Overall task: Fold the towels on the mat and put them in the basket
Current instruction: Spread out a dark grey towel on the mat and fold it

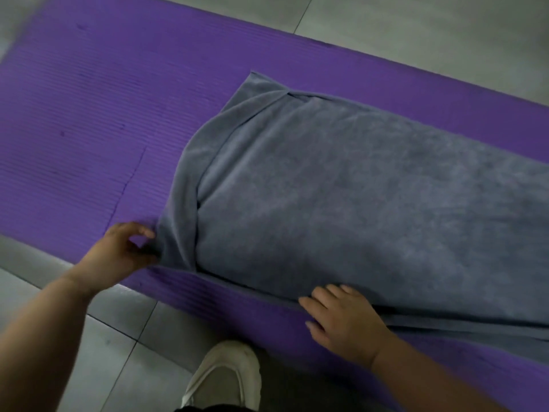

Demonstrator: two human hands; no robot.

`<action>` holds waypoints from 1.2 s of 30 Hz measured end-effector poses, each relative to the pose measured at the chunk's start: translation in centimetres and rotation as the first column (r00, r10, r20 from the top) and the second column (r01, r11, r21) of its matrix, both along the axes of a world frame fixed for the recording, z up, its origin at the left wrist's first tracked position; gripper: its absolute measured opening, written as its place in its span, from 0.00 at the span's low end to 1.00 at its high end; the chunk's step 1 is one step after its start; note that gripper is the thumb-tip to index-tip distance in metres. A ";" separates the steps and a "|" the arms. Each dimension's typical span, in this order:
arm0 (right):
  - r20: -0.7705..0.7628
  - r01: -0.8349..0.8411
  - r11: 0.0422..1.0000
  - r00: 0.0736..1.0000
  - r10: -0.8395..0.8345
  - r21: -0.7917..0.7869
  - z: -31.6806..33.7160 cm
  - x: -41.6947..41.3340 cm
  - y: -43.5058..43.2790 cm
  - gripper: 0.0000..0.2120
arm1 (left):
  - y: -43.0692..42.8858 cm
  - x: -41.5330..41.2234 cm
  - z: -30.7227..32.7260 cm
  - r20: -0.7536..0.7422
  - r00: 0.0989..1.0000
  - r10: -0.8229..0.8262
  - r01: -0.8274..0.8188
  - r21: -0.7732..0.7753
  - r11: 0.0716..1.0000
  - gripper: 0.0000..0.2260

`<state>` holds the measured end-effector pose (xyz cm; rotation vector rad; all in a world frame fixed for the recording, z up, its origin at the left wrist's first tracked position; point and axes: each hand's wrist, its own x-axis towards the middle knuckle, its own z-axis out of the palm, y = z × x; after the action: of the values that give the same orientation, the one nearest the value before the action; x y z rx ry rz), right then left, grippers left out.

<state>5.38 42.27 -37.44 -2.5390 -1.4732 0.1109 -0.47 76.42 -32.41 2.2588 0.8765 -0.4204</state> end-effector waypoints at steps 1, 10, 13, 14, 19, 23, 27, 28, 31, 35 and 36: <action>-0.001 0.032 0.999 0.999 -0.032 0.030 -0.1 0.0 0.1 0.16 | -0.4 0.1 -0.1 0.034 0.999 -0.030 0.027 0.086 0.996 0.14; 0.108 0.718 0.693 0.686 -0.720 0.060 -0.1 7.5 -1.1 0.25 | -5.8 10.9 -1.1 0.227 0.947 -0.227 0.117 0.413 0.903 0.12; 0.151 0.706 0.707 0.703 -0.694 -0.038 -1.5 7.8 -3.3 0.29 | -4.8 14.3 -1.9 0.161 0.985 -0.063 0.001 0.357 0.934 0.16; 0.153 0.699 0.713 0.711 -0.686 -0.051 -1.9 7.7 -3.8 0.30 | -4.3 15.0 -2.0 0.147 0.989 -0.026 -0.027 0.348 0.937 0.17; 0.132 0.711 0.702 0.701 -0.701 -0.047 -2.5 7.9 -3.6 0.31 | -3.1 17.2 -2.2 0.026 0.999 -0.043 0.029 0.401 0.916 0.14; 0.114 0.705 0.706 0.708 -0.697 -0.063 -2.5 7.9 -3.5 0.31 | -3.0 17.5 -1.3 0.244 0.967 -0.073 0.005 0.270 0.963 0.11; 0.147 0.706 0.708 0.702 -0.697 -0.014 -2.8 8.0 -3.5 0.25 | -3.9 17.2 -0.7 0.139 0.967 -0.214 0.213 0.018 0.977 0.12; 0.151 0.705 0.709 0.702 -0.696 -0.011 -2.9 8.0 -3.5 0.25 | -3.8 17.6 -0.9 0.108 0.965 -0.240 0.238 0.030 0.971 0.13; 0.148 0.706 0.708 0.702 -0.697 -0.016 -2.9 8.1 -3.5 0.25 | -3.4 21.0 -1.1 0.199 0.918 -0.343 0.272 0.316 0.909 0.12; 0.120 0.719 0.693 0.693 -0.711 -0.046 -2.8 8.2 -3.5 0.25 | -4.0 28.3 -0.9 0.160 0.804 -0.572 0.448 0.468 0.761 0.15; 0.115 0.723 0.688 0.689 -0.715 -0.055 -2.7 8.2 -3.5 0.25 | -4.4 30.0 -1.0 0.078 0.784 -0.616 0.520 0.462 0.719 0.18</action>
<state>13.59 38.80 -40.17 -3.0262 -0.3773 -0.0543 29.51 72.05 -33.42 2.9052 0.1118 -0.2392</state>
